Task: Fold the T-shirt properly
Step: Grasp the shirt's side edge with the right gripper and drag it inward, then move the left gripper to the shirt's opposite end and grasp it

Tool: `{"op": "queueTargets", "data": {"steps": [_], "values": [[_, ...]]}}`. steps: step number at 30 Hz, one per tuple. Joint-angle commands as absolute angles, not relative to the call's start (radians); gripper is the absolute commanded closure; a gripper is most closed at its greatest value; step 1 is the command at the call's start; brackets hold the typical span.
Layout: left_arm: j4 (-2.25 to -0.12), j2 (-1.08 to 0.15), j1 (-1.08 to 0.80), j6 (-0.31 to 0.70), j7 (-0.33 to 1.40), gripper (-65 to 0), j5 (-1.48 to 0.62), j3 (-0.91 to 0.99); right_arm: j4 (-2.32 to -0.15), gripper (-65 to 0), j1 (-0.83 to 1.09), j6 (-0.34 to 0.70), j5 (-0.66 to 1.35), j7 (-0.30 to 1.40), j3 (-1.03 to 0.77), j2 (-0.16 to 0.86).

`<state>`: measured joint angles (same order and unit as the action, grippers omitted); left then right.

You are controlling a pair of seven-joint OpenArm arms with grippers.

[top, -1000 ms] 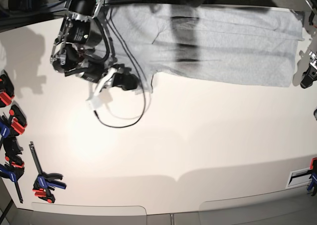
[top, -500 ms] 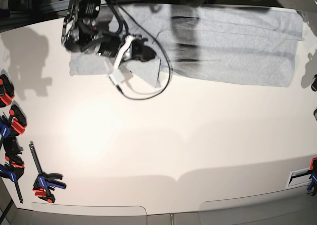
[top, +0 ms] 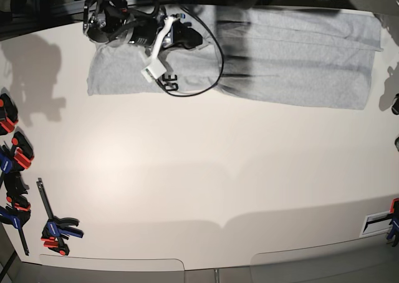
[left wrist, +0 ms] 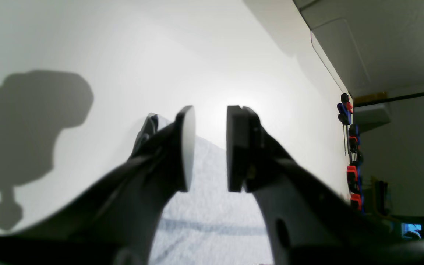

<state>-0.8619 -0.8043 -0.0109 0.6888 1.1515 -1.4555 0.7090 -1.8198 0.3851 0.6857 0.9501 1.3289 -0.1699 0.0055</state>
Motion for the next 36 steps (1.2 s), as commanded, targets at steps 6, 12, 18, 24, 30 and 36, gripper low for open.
{"op": "queueTargets", "data": {"steps": [6, 12, 18, 24, 30, 36], "values": [[-0.879, -0.838, -0.003, 0.698, 1.065, -34.0, -1.484, 0.719, -1.841, -23.8, 0.379, 0.698, 1.003, 1.226, -0.17, 0.006], [-0.879, -0.814, -0.053, 0.698, 1.056, -35.7, -1.484, 0.744, -1.853, -23.8, 0.316, 0.698, 1.081, 1.227, -0.17, 0.005], [-0.879, -0.771, -0.154, 0.698, 1.016, -35.7, -1.44, 0.917, -1.853, -23.8, 0.239, 0.698, 1.077, 1.227, -0.17, 0.002], [-0.879, -0.748, -0.287, 0.698, 1.015, -35.7, -1.44, 0.996, -1.853, -23.7, 0.207, 0.698, 1.074, 1.227, -0.17, -0.024], [-0.879, -0.657, -0.352, 0.698, 0.887, -35.7, -1.319, 0.995, -1.853, -23.7, 0.199, 0.698, 1.077, 1.227, -0.17, -0.028], [-0.879, -0.587, -0.349, 0.698, 0.786, -35.6, -1.201, 0.995, -1.853, -23.7, 0.199, 0.698, 1.078, 1.227, -0.17, -0.028]]}}
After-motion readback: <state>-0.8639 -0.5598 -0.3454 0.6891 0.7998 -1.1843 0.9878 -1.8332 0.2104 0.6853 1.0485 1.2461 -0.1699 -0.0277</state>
